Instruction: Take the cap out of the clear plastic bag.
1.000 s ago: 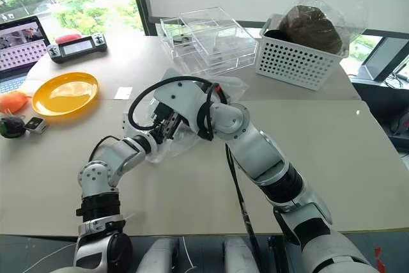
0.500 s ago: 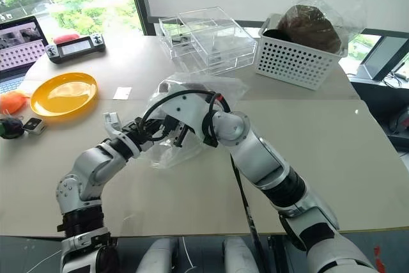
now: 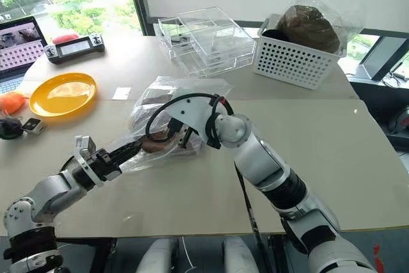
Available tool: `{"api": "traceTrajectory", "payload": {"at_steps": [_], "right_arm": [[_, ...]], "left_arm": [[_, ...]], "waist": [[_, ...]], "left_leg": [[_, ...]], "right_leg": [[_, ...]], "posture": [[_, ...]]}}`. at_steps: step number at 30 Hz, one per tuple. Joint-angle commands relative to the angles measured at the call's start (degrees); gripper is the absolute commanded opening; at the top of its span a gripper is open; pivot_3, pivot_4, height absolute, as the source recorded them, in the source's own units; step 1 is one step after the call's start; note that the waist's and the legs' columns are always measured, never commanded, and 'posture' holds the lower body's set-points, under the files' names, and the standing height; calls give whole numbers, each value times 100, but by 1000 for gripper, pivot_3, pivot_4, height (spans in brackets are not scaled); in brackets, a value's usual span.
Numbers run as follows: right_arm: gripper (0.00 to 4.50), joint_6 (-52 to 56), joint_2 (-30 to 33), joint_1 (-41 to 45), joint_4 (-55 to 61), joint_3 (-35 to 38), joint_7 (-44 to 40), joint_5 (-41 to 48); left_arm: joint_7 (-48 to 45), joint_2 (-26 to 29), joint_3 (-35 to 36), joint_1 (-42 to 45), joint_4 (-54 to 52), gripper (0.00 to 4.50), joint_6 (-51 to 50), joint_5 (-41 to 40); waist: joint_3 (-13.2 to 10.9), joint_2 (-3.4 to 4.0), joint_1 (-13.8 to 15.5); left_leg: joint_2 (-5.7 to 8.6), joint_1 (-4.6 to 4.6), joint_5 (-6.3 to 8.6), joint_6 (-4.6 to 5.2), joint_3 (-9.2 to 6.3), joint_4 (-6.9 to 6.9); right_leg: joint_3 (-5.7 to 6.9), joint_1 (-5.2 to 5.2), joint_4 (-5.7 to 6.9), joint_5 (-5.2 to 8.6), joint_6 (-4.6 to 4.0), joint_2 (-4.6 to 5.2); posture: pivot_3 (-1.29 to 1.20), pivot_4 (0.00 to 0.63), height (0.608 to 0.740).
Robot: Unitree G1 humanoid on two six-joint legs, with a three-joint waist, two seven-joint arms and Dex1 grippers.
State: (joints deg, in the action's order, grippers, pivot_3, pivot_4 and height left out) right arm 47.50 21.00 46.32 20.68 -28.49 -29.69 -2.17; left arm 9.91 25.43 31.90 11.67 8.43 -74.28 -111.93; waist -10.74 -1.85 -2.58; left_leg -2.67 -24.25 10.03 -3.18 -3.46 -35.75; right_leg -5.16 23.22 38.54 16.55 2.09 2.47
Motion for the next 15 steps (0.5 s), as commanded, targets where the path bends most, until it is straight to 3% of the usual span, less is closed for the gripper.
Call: {"api": "traceTrajectory", "payload": {"at_steps": [1, 5, 9, 15], "right_arm": [[0, -134, 25, 35, 110, 124, 43, -178], [0, -118, 8, 1, 149, 118, 27, -222], [0, -115, 2, -21, 169, 94, 1, -259], [0, -141, 31, -46, 171, 74, -38, -303]], "left_arm": [[-577, 94, -45, 11, 39, 55, -251, -107], [-714, 25, 116, 242, 26, 55, -43, -107], [131, -409, 786, 1129, 558, 55, 542, -107], [235, -680, 1070, 1425, 521, 55, -69, -107]], "waist": [[0, 0, 3], [0, 0, 21], [0, -9, 74], [1, -12, 34]], "left_leg": [[0, 0, 0, 0, 1, 0], [0, -2, 0, -1, 0, 1], [0, -4, -3, -5, -2, -2], [-1, -15, -1, -9, -2, 3]], "right_leg": [[-1, 0, 0, 0, 0, 1], [0, 1, -2, 0, 0, 1], [4, 0, -3, -1, 0, 2], [3, -2, -32, -5, 2, 3]], "posture": [[0, 150, 735], [0, 150, 735], [0, 150, 735], [0, 150, 735]]}}
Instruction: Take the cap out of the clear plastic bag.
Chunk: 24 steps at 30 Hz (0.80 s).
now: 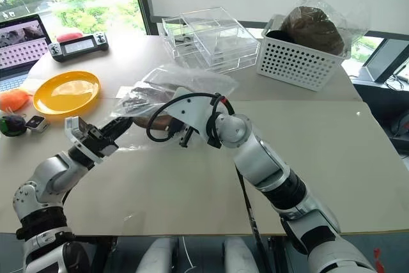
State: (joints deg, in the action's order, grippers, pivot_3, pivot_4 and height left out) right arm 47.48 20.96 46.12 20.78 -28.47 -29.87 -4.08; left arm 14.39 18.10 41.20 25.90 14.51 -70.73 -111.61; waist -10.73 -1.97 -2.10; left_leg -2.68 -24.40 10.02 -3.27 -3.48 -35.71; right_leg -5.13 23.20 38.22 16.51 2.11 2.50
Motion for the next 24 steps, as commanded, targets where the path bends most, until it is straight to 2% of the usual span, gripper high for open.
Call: {"api": "traceTrajectory", "payload": {"at_steps": [1, 4, 8, 16, 20, 22, 24], "right_arm": [[0, -147, 46, -30, 146, 74, -15, -133], [0, -159, 63, -44, 126, 86, -13, -166], [0, -197, 85, -67, 92, 111, -12, -213], [0, -377, 210, -147, 10, 139, -60, -321], [0, -460, 234, -180, -37, 163, -75, -326], [0, -510, 230, -182, -83, 177, -85, -315], [0, -554, 222, -183, -123, 181, -99, -316]], "left_arm": [[-440, 177, 88, -106, 9, 55, -697, -139], [-1082, 616, -128, -339, 328, 55, -1286, -139], [-2316, 1743, -802, -699, 972, 55, -2046, -139], [-4748, 3533, -2077, -746, 1456, 55, -2177, -139], [-6470, 4571, -2685, -1258, 485, 55, -2177, -139], [-7106, 5121, -2673, -1861, -335, 55, -2177, -139], [-7345, 5364, -2378, -2366, -915, 55, -2177, -139]], "waist": [[0, 0, -25], [0, 0, -62], [-1, 0, -83], [-1, 0, -57], [-2, -11, -87], [-3, -11, -145], [-7, -5, -160]], "left_leg": [[0, -2, 1, -2, 0, 2], [0, 1, 1, -2, 1, 12], [-1, 7, -2, -7, 0, 22], [-2, 8, -14, -29, 3, 54], [-5, -1, -30, -55, 9, 85], [-9, -27, -35, -63, 15, 93], [-15, -44, -40, -72, 18, 101]], "right_leg": [[0, 1, -2, 0, -1, 0], [-1, 6, -1, -1, -2, -1], [1, 9, 1, -1, -3, -2], [1, 21, -7, 0, -5, 0], [-2, 49, -7, -2, -11, 0], [-6, 87, 0, -4, -16, 0], [-7, 107, 0, -6, -21, 1]], "posture": [[0, 150, 735], [0, 150, 735], [0, 150, 735], [0, 150, 735], [0, 150, 735], [0, 150, 735], [0, 150, 735]]}}
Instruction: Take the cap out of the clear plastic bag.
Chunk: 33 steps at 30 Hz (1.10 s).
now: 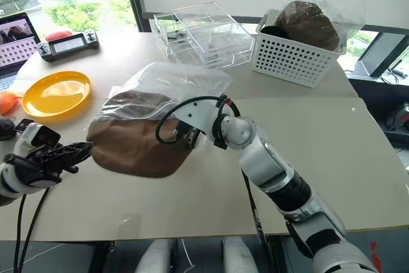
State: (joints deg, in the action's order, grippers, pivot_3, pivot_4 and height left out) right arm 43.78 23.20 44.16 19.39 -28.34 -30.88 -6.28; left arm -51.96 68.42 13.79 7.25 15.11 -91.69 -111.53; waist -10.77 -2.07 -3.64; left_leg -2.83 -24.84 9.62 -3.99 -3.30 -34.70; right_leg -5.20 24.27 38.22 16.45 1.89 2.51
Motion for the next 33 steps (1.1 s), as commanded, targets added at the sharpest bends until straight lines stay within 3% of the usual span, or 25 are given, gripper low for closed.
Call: {"api": "traceTrajectory", "payload": {"at_steps": [1, 8, 16, 22, 25, 28, 30, 33], "right_arm": [[0, -216, -13, 16, -17, 161, -6, -98], [0, -465, -65, -31, -256, 198, -62, -64], [0, -830, -162, -98, -638, 145, -153, -71], [0, -1073, -177, -143, -940, 129, -227, -108], [0, -1191, -186, -203, -1089, 106, -242, -129], [0, -1239, -214, -230, -1137, 109, -258, -167], [0, -1236, -253, -233, -1146, 127, -271, -192], [0, -1228, -271, -247, -1149, 143, -279, -240]], "left_arm": [[-851, 468, 490, -666, -1023, 55, -81, -147], [-1102, 826, 1100, -786, -552, 55, -81, 21], [-1154, 763, 1306, -449, -244, 55, 144, -133], [-1859, 1069, 1228, 242, -373, 55, 92, -147], [-1836, 1080, 812, 1371, 453, 55, 158, -147], [-925, 591, 631, 2404, 1363, 55, 412, -147], [-241, 225, 739, 2632, 1616, 55, 650, -147], [1535, -740, 1122, 2500, 1186, 55, 1973, 31]], "waist": [[-3, 5, -18], [-4, 6, -31], [-3, 5, -33], [-3, 2, -29], [-3, 0, -17], [-3, 0, -13], [-3, 0, -15], [0, -5, -15]], "left_leg": [[1, 0, 0, 0, 2, 1], [-4, 1, -1, 2, 3, -7], [-3, 0, -1, 2, 3, -10], [-2, 1, -1, 2, 2, -19], [-2, 1, -2, 2, 0, -26], [2, 8, -3, 3, -1, -36], [3, 13, -4, 4, -1, -43], [1, 17, -4, 4, -1, -55]], "right_leg": [[0, 1, 2, 2, -2, 2], [3, 1, 5, 5, -2, -4], [3, 1, 15, 5, -3, -4], [4, 1, 31, 5, -3, -5], [6, 0, 38, 5, -3, -6], [6, -7, 51, 8, 2, -7], [4, -12, 60, 10, 7, -7], [0, -10, 79, 7, 1, -5]], "posture": [[0, 150, 735], [0, 150, 735], [0, 150, 735], [0, 150, 735], [0, 150, 735], [0, 150, 735], [0, 150, 735], [0, 150, 735]]}}
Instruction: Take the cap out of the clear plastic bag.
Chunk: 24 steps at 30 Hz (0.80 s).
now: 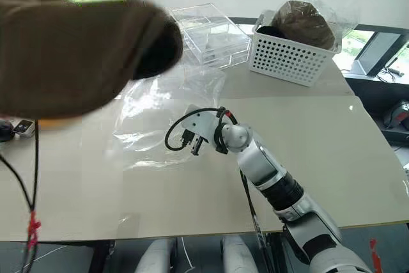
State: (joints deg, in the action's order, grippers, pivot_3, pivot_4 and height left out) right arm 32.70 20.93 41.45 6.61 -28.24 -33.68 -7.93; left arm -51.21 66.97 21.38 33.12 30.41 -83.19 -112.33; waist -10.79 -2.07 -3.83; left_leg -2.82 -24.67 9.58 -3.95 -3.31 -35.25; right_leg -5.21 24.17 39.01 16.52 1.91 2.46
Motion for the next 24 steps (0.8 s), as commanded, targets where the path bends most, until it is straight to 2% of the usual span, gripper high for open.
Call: {"api": "traceTrajectory", "payload": {"at_steps": [1, 4, 7, 11, 18, 24], "right_arm": [[0, -114, -36, 19, 136, 147, 5, -90], [0, -86, -34, 34, 150, 187, 9, -123], [0, -42, 21, 51, 269, 243, -11, -155], [0, 54, 204, -54, 710, 263, -209, -126], [0, 358, 575, -586, 1312, 350, -586, 33], [0, 564, 496, -847, 1186, 601, -382, 54]], "left_arm": [[1879, -987, 441, -225, -885, 55, 1552, 295], [2849, -1781, 555, -442, -1811, 55, 2248, 550], [3459, -2608, 340, -586, -2522, 55, 2945, 1371], [4242, -3243, 21, -712, -2475, 55, 3440, 2530], [5061, -3325, -464, -605, -1436, 55, 3848, 4840], [4679, -3455, -561, -556, -1446, 55, 3401, 5275]], "waist": [[5, -10, 7], [8, -29, 50], [8, -38, 99], [9, -40, 148], [12, -44, 144], [16, -49, 137]], "left_leg": [[-2, -1, 0, 0, -2, -2], [-2, -9, -1, -1, -2, -7], [-1, -19, -1, -3, -4, -8], [5, -8, -3, -5, -3, -10], [7, 3, -3, -5, -5, -10], [8, 16, -3, -5, -6, -10]], "right_leg": [[1, 2, 2, -1, -2, -2], [0, 2, -1, -5, -5, 4], [0, 10, -1, -7, -7, 3], [-1, -1, 2, -8, -7, 4], [1, -12, 1, -8, -6, 2], [2, -25, 1, -8, -5, 2]], "posture": [[0, 150, 735], [0, 150, 735], [0, 150, 735], [0, 150, 735], [0, 150, 735], [0, 150, 735]]}}
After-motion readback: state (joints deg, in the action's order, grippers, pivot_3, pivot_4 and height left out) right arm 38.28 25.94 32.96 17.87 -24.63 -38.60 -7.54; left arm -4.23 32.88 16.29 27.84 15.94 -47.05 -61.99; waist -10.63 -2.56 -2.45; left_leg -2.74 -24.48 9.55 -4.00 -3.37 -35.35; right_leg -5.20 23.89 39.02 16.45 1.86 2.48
